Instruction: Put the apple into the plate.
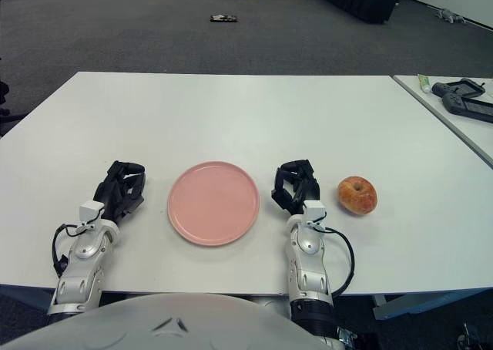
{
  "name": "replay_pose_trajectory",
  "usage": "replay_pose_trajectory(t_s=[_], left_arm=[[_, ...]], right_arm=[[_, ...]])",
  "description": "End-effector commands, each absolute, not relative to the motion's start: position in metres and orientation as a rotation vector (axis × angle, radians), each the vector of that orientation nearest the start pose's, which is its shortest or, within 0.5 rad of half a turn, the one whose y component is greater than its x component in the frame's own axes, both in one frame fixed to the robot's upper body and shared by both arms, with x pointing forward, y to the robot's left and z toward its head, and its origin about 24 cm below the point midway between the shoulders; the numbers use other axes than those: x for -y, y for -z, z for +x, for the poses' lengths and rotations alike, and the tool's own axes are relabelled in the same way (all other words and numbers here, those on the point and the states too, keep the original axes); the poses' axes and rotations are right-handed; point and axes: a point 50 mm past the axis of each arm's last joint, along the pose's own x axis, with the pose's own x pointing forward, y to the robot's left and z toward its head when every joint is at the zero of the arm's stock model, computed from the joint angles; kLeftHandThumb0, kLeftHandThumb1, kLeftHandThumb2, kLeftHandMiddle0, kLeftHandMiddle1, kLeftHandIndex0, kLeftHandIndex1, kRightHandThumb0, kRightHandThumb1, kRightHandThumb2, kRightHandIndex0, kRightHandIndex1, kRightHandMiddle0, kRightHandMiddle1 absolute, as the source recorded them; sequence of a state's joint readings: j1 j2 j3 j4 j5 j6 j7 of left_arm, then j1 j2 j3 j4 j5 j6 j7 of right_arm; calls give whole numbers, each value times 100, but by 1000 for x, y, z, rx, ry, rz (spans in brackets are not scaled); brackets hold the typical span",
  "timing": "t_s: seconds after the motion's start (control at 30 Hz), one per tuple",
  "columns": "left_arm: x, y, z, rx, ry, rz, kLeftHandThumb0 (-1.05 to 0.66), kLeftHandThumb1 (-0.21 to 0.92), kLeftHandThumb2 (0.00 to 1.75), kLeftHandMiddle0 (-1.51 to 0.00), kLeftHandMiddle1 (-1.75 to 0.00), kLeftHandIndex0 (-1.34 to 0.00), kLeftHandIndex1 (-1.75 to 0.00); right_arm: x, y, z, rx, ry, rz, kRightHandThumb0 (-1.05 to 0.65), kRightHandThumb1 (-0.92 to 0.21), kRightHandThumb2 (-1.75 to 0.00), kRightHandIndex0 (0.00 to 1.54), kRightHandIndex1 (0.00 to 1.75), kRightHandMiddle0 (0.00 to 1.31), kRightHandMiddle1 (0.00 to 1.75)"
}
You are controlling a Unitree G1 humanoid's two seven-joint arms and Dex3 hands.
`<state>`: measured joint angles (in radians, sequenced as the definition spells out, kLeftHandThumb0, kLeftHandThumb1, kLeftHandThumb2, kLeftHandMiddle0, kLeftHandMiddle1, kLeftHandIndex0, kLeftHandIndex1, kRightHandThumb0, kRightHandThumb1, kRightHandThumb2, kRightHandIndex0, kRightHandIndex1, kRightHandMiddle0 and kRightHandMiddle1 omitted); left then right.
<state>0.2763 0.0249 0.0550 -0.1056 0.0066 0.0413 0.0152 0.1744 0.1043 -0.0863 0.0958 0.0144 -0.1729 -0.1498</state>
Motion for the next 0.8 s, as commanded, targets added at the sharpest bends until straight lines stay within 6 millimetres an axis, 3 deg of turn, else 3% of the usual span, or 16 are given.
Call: replay_pose_trajectory(t_s=[0.0,0.27,0.57,0.67,0.77], left_arm=[[-188,6,186,-265,-151,57,-35,92,53,-39,-130,-19,-175],[-188,7,185,-271,-155,49,-35,92,53,-39,-130,-19,-175],[-188,6,185,-267,-149,53,-35,92,53,-38,-128,-19,-175],[-187,6,185,-256,-147,52,-35,92,53,-38,-128,-19,-175],[-187,6,185,-257,-150,55,-35,92,53,-38,-128,-19,-175]], right_arm=[[167,5,208,-94,312,116,-38,-66,-89,57,135,35,175],[169,1,208,-37,339,63,-39,-62,-94,59,138,38,175],[172,-16,207,186,354,-103,-41,-57,-100,62,143,42,175],[172,-24,204,299,349,-178,-39,-69,-84,53,138,33,175],[173,-28,204,367,356,-257,-36,-84,-62,30,130,24,175]])
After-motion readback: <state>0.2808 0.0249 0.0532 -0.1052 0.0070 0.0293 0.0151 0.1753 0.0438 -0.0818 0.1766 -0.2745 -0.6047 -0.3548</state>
